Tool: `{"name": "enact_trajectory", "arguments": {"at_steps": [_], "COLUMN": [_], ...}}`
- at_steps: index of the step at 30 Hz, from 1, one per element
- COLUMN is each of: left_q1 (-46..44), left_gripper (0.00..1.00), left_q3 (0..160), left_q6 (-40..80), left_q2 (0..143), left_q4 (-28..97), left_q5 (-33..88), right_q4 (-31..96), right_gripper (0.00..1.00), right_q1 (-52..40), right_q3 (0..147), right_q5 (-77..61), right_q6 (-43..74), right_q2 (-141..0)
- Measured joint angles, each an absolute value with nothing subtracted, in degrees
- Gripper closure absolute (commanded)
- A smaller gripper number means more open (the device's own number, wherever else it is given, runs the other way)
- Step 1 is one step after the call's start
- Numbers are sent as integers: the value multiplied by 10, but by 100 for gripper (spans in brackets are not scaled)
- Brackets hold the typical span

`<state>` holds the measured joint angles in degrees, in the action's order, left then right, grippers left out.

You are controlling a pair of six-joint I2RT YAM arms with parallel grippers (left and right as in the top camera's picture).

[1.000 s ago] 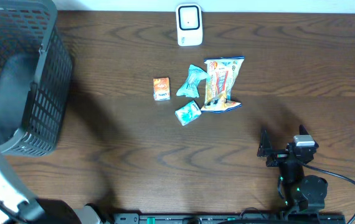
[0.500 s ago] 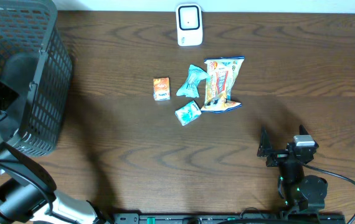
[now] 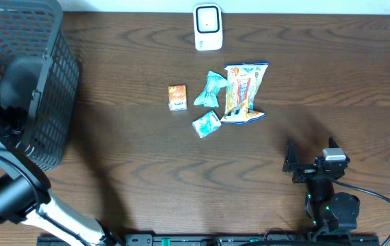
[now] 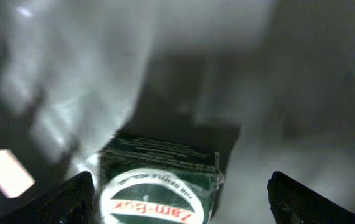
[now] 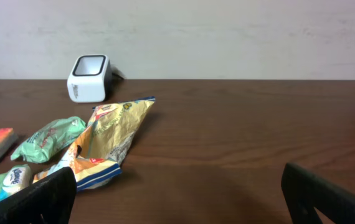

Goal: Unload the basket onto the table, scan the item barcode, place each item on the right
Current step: 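Reach into the basket and grasp the dark Zam-Buk box with left gripper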

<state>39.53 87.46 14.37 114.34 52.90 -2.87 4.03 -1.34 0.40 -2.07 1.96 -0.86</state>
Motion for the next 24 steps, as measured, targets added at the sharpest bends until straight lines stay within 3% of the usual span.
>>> {"name": "enact_trajectory", "arguments": {"at_steps": [24], "left_q1": [395], "left_gripper": [12], "left_q3": [929], "left_q6": [164], "left_q2": [1158], "left_q4": [573], "left_q5": [-44], "right_q4": [40], "right_gripper": [1], "right_q1": [-13], "right_q3": [4], "right_q5": [-21], "right_q6": [20], "right_q2": [-9]}}
